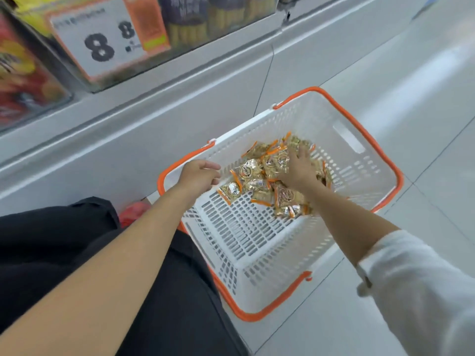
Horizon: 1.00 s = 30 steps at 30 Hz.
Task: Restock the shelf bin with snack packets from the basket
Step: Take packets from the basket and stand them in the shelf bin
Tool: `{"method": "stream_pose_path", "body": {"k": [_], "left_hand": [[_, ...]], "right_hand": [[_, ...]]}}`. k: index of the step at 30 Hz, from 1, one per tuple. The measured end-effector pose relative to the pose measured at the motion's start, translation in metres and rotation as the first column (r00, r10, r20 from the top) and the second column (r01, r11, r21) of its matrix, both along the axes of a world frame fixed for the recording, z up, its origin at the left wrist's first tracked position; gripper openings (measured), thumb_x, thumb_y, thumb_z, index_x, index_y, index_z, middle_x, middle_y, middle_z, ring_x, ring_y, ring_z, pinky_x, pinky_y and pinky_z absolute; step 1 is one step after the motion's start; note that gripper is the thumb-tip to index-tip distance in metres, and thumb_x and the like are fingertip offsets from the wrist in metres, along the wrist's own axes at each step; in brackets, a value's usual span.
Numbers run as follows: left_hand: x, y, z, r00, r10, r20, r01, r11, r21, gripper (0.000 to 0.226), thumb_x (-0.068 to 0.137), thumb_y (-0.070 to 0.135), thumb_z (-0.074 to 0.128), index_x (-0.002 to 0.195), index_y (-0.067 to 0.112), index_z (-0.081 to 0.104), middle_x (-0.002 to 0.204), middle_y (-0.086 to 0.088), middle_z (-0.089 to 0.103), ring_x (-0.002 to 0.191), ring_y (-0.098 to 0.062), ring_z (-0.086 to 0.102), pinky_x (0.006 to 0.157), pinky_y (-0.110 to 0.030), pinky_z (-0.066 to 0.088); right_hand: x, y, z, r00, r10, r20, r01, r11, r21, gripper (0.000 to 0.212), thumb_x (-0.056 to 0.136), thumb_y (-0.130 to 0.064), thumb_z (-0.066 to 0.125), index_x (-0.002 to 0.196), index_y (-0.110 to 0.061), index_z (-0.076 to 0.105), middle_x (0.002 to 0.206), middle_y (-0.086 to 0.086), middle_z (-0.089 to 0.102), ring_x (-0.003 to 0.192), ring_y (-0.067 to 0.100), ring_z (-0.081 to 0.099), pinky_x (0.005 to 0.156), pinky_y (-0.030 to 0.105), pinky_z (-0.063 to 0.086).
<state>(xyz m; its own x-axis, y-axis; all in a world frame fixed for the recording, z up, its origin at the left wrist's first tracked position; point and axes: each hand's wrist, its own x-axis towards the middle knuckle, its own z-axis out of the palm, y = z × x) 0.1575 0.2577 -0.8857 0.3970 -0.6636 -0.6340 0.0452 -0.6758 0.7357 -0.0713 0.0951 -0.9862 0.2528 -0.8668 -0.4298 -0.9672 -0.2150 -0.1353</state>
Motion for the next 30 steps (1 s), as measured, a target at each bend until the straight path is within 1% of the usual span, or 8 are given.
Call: {"method": "stream_pose_path", "body": {"k": [4, 9, 14, 16, 18, 23, 26, 30], "left_hand": [[0.0, -0.002, -0.003, 1.0, 0.003, -0.016, -0.004, 1.0, -0.02, 0.015, 0.089, 0.001, 0.059, 0.101, 0.007, 0.066, 0.079, -0.003, 0.062, 0.064, -0.009, 0.056, 0.052, -0.014, 0.045], [-0.004, -0.004, -0.009, 0.999, -0.01, -0.048, 0.01, 1.0, -0.006, 0.01, 0.087, 0.003, 0.062, 0.092, 0.01, 0.067, 0.08, -0.006, 0.063, 0.063, -0.009, 0.057, 0.059, -0.02, 0.045], [-0.008, -0.004, -0.008, 0.998, -0.034, -0.046, 0.034, 0.999, 0.001, 0.011, 0.088, 0.001, 0.061, 0.095, 0.008, 0.067, 0.078, -0.003, 0.062, 0.063, -0.008, 0.058, 0.055, -0.016, 0.046], [-0.008, -0.002, -0.007, 0.998, -0.036, -0.05, 0.037, 0.999, 0.024, 0.012, 0.089, 0.002, 0.059, 0.098, 0.005, 0.067, 0.08, -0.005, 0.063, 0.064, -0.01, 0.058, 0.059, -0.018, 0.048], [-0.01, 0.0, -0.007, 0.997, -0.031, -0.076, 0.034, 0.998, 0.048, 0.01, 0.091, 0.006, 0.058, 0.096, 0.004, 0.066, 0.084, -0.008, 0.063, 0.068, -0.014, 0.058, 0.064, -0.022, 0.051], [-0.02, 0.005, 0.007, 0.965, -0.12, -0.233, 0.133, 0.99, 0.044, 0.02, 0.09, 0.032, 0.067, 0.095, 0.013, 0.065, 0.1, -0.004, 0.064, 0.092, -0.017, 0.063, 0.087, -0.03, 0.055], [-0.021, 0.011, 0.02, 0.97, -0.074, -0.232, 0.064, 0.997, -0.049, 0.021, 0.086, 0.014, 0.072, 0.104, 0.004, 0.065, 0.105, -0.013, 0.068, 0.089, -0.017, 0.067, 0.078, -0.026, 0.059], [-0.01, 0.015, 0.05, 0.988, -0.048, -0.15, 0.027, 0.99, -0.14, 0.032, 0.085, 0.0, 0.069, 0.116, -0.003, 0.06, 0.116, -0.017, 0.067, 0.091, -0.016, 0.065, 0.067, -0.019, 0.058]], "right_hand": [[0.003, 0.009, -0.029, 0.991, -0.018, -0.131, 0.03, 0.995, 0.093, 0.097, 0.089, -0.037, 0.066, 0.154, -0.028, -0.006, 0.163, 0.007, -0.009, 0.149, 0.033, -0.013, 0.113, 0.069, 0.004], [-0.001, 0.07, -0.07, 0.964, 0.142, -0.224, -0.17, 0.979, -0.109, 0.07, 0.088, -0.019, 0.062, 0.146, -0.022, 0.024, 0.144, 0.005, 0.045, 0.143, 0.029, 0.023, 0.115, 0.056, 0.012], [0.005, 0.105, -0.071, 0.995, 0.101, 0.027, -0.101, 0.995, 0.02, 0.052, 0.101, -0.036, 0.044, 0.15, -0.021, 0.032, 0.104, 0.005, 0.068, 0.11, 0.03, 0.054, 0.106, 0.05, 0.032], [0.012, 0.116, -0.054, 0.958, -0.029, 0.286, 0.016, 0.999, 0.045, 0.05, 0.103, -0.031, 0.04, 0.151, -0.022, 0.03, 0.087, 0.003, 0.064, 0.074, 0.021, 0.058, 0.073, 0.039, 0.052], [0.021, 0.123, -0.033, 0.867, -0.07, 0.493, 0.07, 0.997, 0.018, 0.049, 0.102, -0.023, 0.041, 0.151, -0.028, 0.032, 0.085, -0.001, 0.058, 0.059, 0.009, 0.05, 0.049, 0.025, 0.039], [0.045, 0.13, 0.022, 0.74, 0.218, 0.636, -0.094, 0.97, -0.223, 0.05, 0.098, -0.013, 0.05, 0.146, -0.025, 0.043, 0.128, 0.003, 0.052, 0.1, 0.02, 0.058, 0.076, 0.035, 0.051], [0.051, 0.125, 0.06, 0.67, 0.398, 0.626, -0.237, 0.915, -0.328, 0.053, 0.095, -0.01, 0.048, 0.146, -0.021, 0.042, 0.132, 0.006, 0.052, 0.108, 0.022, 0.057, 0.082, 0.04, 0.053], [0.06, 0.109, 0.13, 0.632, -0.061, 0.773, -0.119, 0.977, 0.175, 0.062, 0.096, -0.02, 0.049, 0.153, -0.02, 0.025, 0.111, -0.001, 0.061, 0.095, 0.02, 0.063, 0.087, 0.036, 0.051]]}}
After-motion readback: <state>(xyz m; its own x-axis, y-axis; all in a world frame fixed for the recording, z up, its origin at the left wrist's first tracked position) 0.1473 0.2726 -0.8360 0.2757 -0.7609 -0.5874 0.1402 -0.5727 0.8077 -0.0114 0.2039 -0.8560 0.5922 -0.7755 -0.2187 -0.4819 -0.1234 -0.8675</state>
